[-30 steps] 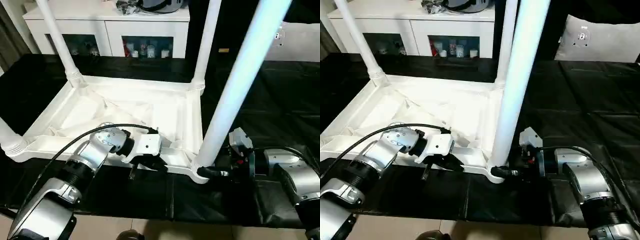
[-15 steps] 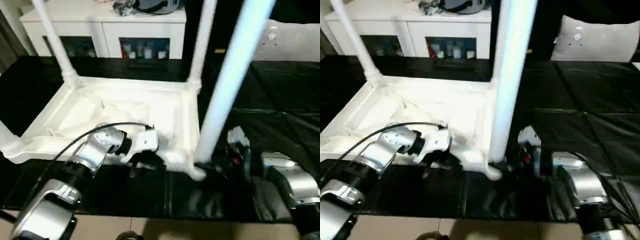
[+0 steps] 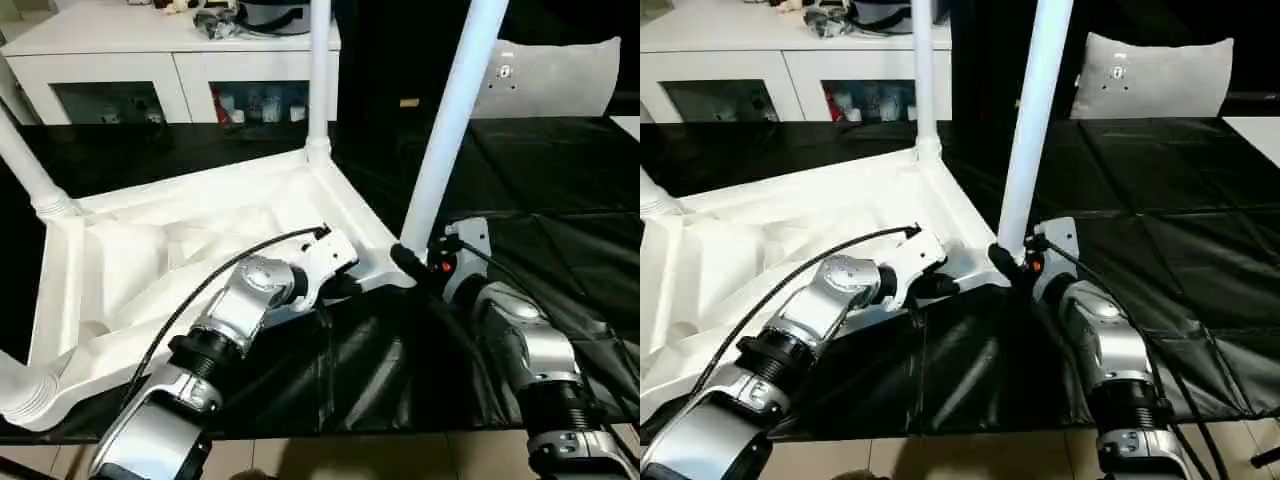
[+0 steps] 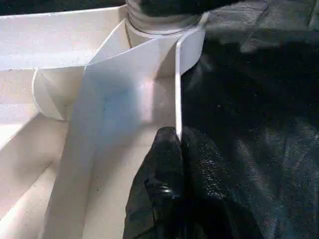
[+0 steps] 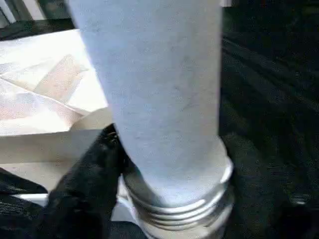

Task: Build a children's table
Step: Rotate leg to tighten

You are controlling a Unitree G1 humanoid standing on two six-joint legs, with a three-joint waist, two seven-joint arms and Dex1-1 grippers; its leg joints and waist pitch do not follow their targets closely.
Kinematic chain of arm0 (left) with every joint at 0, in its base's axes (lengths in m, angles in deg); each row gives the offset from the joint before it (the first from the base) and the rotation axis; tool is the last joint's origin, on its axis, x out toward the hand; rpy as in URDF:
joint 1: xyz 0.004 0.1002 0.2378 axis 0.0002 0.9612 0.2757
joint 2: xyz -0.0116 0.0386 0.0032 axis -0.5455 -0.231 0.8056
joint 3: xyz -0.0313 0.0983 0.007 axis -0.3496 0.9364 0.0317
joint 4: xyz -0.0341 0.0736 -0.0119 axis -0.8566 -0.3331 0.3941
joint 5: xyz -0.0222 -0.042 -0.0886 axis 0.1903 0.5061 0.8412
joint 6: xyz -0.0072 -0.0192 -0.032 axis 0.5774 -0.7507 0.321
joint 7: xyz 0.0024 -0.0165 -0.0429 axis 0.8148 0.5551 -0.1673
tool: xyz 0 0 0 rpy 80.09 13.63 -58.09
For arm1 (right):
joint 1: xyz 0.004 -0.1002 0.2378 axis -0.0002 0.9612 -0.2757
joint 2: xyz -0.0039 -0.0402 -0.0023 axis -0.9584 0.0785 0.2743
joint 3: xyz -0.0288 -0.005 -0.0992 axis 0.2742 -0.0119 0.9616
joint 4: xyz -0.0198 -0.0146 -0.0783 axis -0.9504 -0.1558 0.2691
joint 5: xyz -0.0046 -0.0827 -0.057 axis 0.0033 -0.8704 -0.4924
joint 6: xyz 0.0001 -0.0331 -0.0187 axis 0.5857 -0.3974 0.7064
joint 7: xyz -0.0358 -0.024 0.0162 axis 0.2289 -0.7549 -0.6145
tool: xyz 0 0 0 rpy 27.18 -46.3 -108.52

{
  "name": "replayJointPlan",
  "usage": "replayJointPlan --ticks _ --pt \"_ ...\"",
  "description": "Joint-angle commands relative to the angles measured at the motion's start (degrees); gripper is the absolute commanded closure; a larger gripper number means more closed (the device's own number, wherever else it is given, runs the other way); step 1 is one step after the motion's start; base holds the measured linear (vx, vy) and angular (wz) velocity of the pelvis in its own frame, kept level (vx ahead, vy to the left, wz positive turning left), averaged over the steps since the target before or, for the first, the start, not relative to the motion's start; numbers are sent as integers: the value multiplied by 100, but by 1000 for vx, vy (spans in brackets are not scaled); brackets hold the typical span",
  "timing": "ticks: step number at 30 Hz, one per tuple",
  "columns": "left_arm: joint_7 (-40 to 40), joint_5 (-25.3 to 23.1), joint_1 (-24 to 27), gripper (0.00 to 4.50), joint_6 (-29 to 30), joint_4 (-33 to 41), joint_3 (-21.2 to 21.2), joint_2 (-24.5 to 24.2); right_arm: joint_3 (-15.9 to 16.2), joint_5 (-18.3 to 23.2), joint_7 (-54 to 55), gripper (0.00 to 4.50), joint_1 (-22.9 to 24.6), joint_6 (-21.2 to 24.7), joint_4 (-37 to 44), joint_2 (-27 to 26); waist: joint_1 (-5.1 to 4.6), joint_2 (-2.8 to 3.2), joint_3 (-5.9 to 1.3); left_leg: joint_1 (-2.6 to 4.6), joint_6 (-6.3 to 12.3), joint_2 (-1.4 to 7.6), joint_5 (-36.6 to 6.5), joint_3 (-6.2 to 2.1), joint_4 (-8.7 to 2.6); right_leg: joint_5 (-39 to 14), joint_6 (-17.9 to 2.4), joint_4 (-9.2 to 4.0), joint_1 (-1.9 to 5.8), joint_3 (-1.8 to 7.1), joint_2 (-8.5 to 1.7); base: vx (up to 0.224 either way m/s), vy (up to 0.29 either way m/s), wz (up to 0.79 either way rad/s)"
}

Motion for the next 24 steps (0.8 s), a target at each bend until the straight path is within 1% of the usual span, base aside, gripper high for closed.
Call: replayJointPlan --ticks 1,2,3,5,6,8,9,10,11,12,13,15,17,18,19,20,22,23,24 --pt "-34 -120 24 450 21 40 153 -13 198 28 -196 84 8 27 79 -70 24 -79 -326 32 341 342 -960 -164 -372 -894 -1116 -493 208 310 -563 0 0 0" --pt "-31 -120 25 450 -11 35 163 -44 203 33 -221 84 21 -14 85 -40 29 -60 -333 34 375 346 -879 -161 -363 -737 -1147 -479 204 308 -555 0 0 0" --pt "-13 -113 26 450 -94 14 176 -94 204 43 -274 76 49 -88 95 17 36 -62 -335 28 400 347 -839 -160 -358 -634 -1183 -470 207 305 -553 0 0 0" --pt "-5 -113 27 450 -114 10 177 -103 201 46 -289 66 55 -105 94 26 37 -60 -329 32 399 353 -878 -159 -364 -653 -1196 -470 204 303 -551 0 0 0" --pt "228 -128 42 450 -324 -52 237 -268 170 88 -587 55 137 -244 157 233 37 -54 -320 37 378 357 -959 -161 -372 -748 -1197 -481 197 298 -548 0 0 0" --pt "338 -131 51 450 -389 -73 263 -341 160 106 -720 38 165 -286 183 323 50 -47 -322 38 363 365 -1032 -162 -374 -812 -1170 -491 208 305 -555 0 0 0" --pt "527 -115 74 450 -547 -81 307 -429 151 145 -898 31 197 -317 227 426 47 -50 -318 27 374 356 -1039 -166 -374 -773 -1171 -493 213 304 -551 0 0 0" --pt "785 -91 109 450 -726 -67 363 -557 151 207 -1228 23 247 -369 284 603 50 -59 -329 25 388 355 -1013 -165 -368 -724 -1168 -482 226 304 -552 0 0 0" --pt "785 -91 109 450 -726 -67 363 -557 151 207 -1228 13 247 -369 284 603 65 -51 -339 26 411 356 -976 -166 -359 -660 -1172 -476 229 306 -562 0 0 0" --pt "1041 -58 133 450 -925 -56 422 -682 158 291 -1616 5 303 -397 348 792 71 -50 -341 17 466 362 -887 -161 -352 -475 -1213 -452 222 301 -550 0 0 0" --pt "1219 -66 132 450 -1125 -72 488 -782 151 356 -1847 5 320 -381 377 904 95 -66 -347 12 524 361 -841 -155 -335 -401 -1218 -449 225 298 -547 0 0 0" --pt "1446 -85 123 450 -1364 -103 589 -918 153 436 -2144 5 332 -361 401 1050 127 -44 -352 9 558 373 -788 -149 -327 -337 -1246 -427 213 287 -543 0 0 0" --pt "1641 -114 91 450 -1495 -175 667 -1028 195 456 -2421 5 318 -391 375 1212 133 -40 -348 8 556 385 -799 -149 -329 -279 -1290 -413 206 277 -532 0 0 0" --pt "1742 -122 77 450 -1569 -203 699 -1078 213 466 -2544 5 309 -395 364 1285 151 -32 -352 25 541 394 -868 -147 -327 -298 -1316 -413 195 275 -538 0 0 0" --pt "1808 -120 65 450 -1635 -231 718 -1109 226 477 -2627 5 304 -404 352 1331 153 -35 -350 24 534 398 -880 -145 -331 -297 -1328 -406 194 275 -536 0 0 0" --pt "1921 -114 55 450 -1698 -241 745 -1160 277 485 -2794 5 307 -400 367 1417 165 -32 -346 24 516 397 -914 -143 -331 -342 -1338 -412 192 275 -542 0 0 0" --pt "2353 -48 46 450 -2015 -258 821 -1315 544 393 -3378 5 342 -569 475 1724 205 -40 -344 26 497 402 -963 -145 -331 -446 -1321 -419 203 274 -550 0 0 0" --pt "2353 -48 46 450 -2015 -258 821 -1315 544 393 -3378 5 342 -569 475 1724 215 -45 -344 24 495 400 -954 -144 -330 -445 -1308 -417 203 277 -551 0 0 0" --pt "2502 -14 45 450 -2160 -263 851 -1356 638 359 -3566 5 347 -630 508 1802 232 -48 -348 24 505 401 -911 -139 -326 -381 -1302 -406 200 285 -558 0 0 0"
